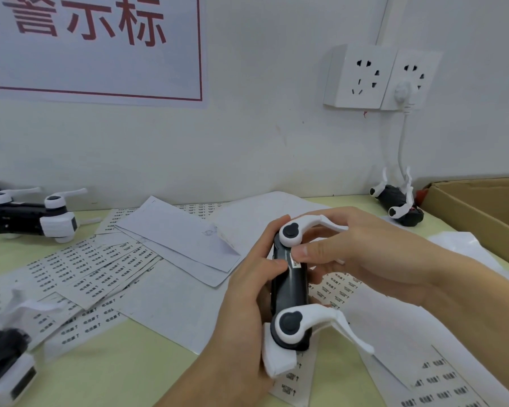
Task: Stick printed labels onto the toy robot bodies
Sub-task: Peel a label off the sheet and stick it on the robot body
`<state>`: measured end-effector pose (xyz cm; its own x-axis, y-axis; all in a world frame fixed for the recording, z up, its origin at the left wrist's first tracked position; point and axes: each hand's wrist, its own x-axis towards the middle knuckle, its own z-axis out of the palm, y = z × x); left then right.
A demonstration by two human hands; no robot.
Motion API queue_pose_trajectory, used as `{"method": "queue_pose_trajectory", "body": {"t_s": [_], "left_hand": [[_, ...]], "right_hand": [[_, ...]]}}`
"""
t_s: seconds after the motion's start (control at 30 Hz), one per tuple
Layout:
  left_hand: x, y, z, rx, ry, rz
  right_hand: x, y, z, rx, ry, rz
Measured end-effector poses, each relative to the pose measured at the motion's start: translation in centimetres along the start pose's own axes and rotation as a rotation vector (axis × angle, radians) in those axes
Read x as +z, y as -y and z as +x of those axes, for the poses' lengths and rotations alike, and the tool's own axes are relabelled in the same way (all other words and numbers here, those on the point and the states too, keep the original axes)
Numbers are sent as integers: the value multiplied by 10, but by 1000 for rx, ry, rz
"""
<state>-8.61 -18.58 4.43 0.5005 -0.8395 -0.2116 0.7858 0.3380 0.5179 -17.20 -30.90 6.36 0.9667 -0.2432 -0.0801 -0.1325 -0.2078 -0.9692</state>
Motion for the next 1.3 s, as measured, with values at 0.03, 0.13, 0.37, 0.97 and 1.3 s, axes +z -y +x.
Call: {"method": "queue_pose_trajectory", "body": {"t_s": [0.03,0.13,0.37,0.97,1.3], "left_hand": [[-6,4,5,21,-24,38],[-16,13,-10,132,165,115],[-25,15,-13,239,56,87],[-23,-52,-11,482,-229,156],[-27,-58,-10,583,-158,493]], "right_hand": [[0,0,1,-2,-15,7],[2,0,1,3,-93,-4],[2,3,2,-68,-393,5],[8,1,1,-183,-149,125],[1,6,1,-190,-90,108]]}}
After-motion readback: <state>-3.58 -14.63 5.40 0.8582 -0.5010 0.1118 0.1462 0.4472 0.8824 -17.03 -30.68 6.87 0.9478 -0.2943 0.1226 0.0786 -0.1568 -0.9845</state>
